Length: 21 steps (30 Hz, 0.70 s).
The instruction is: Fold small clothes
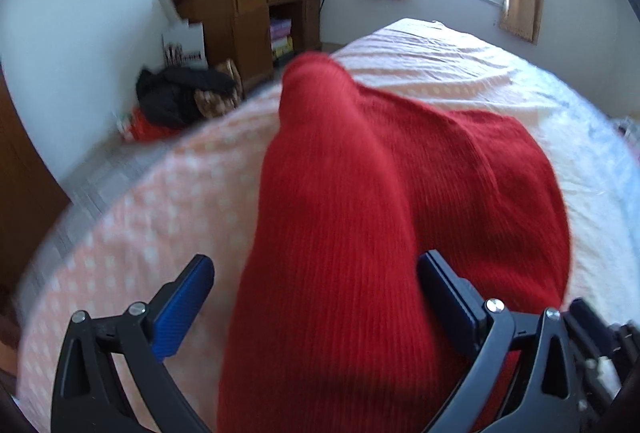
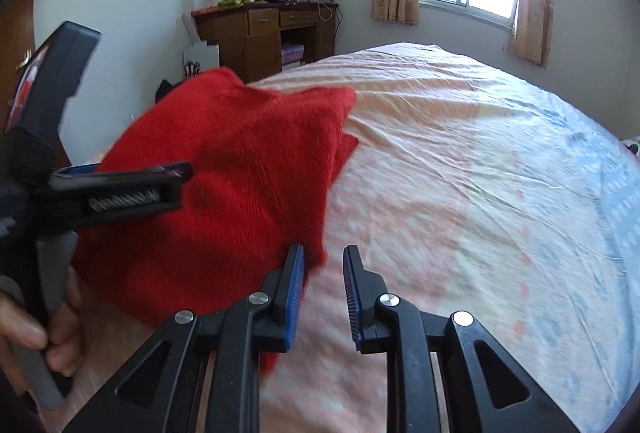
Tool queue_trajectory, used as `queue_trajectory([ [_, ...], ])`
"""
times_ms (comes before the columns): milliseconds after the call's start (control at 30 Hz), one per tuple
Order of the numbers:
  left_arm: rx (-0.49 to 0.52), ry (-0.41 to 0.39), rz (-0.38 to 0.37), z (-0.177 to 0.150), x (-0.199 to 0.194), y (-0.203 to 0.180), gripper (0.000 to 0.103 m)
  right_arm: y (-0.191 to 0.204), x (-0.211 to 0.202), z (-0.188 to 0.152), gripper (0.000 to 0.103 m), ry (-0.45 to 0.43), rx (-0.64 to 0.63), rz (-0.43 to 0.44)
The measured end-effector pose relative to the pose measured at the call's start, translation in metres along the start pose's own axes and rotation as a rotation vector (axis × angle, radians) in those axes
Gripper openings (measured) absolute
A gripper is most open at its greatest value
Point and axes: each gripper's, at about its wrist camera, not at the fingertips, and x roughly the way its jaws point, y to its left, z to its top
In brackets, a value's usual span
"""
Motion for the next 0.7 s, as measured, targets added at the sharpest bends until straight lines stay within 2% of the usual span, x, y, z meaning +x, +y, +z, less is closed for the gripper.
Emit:
queue_trajectory([
  [67, -0.046, 0.016, -0.015, -0.007, -0.007, 0.005, 0.103, -0.005, 0.000, -0.011, 0.019, 0.039, 0.027, 0.012],
  [133, -0.046, 0.017, -0.012, -0.013, -0.016, 0.001, 0.103, -0.011, -0.009, -0.023, 0.019, 0.044, 0.088, 0.046],
  [233, 0.058, -0.018, 0.028, -0.028, -0.039, -0.016, 0.103, -0.013, -0.031, -0.040, 0.023, 0.014, 0.127, 0.058],
  [333, 0.174, -0.032, 0.087, -0.053, -0.056, -0.032, 0.103, -0.010, -0.046, -0.056, 0.030, 0.022, 0.135, 0.070],
  [400, 0.212, -0.037, 0.107, -0.066, -0.063, -0.037, 0.103, -0.009, -0.056, -0.064, 0.045, 0.033, 0.145, 0.060],
  [500, 0.271, -0.023, 0.143, -0.088, -0.070, -0.039, 0.103, -0.008, -0.073, -0.077, 0.057, 0.017, 0.170, 0.060],
  [567, 0.305, -0.005, 0.179, -0.101, -0.070, -0.042, 0.103, -0.008, -0.082, -0.085, 0.058, 0.006, 0.178, 0.052],
  [700, 0.306, -0.011, 0.190, -0.117, -0.082, -0.043, 0.103, -0.006, -0.095, -0.103, 0.058, 0.019, 0.194, 0.051],
])
